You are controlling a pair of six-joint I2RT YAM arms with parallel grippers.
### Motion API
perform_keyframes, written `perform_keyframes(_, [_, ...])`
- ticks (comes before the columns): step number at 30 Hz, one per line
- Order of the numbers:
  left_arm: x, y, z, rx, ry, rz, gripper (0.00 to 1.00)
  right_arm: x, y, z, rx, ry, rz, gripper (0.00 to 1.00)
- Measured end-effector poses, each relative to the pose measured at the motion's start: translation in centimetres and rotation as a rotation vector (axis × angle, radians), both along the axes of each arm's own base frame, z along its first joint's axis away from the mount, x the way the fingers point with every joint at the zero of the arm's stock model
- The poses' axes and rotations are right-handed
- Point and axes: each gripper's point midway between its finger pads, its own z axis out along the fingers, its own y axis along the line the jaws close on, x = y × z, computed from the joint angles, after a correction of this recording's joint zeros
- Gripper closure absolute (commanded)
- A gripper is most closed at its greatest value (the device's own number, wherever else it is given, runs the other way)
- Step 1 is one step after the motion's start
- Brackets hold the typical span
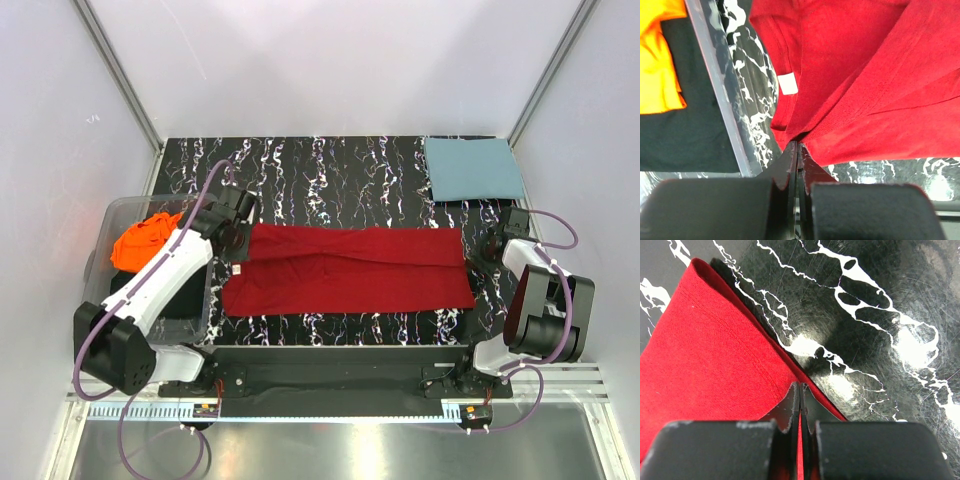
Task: Fold and stack the t-shirts
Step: Fold the tshirt
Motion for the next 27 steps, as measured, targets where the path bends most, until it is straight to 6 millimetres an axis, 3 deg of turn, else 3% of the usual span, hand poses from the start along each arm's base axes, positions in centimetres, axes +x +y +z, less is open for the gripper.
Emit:
perform_keyframes(9, [-2.8,-0.4,-3.1,0.021,0.109,-0.043,1.00,0.0,0.0,0.0,-0.001,0.002,-0.001,1.00])
perform_keyframes(15, [-3.1,-0.3,-3.3,0.036,0.123,-0.045,1.00,0.0,-0.4,-0.2,-0.016,0.010,-0.010,1.00])
perform_keyframes(21, [-3.2,-0.1,-3.5,0.053,0.134,-0.052,1.00,-0.1,-0.4,-0.2,-0.016,0.013,-0.012,0.84])
perform_keyframes(27, [-3.2,-1.0,-4.5,0.066,0.182,-0.081,1.00,-0.4,-0.3,0.1,-0.013,0.020,-0.019,0.80])
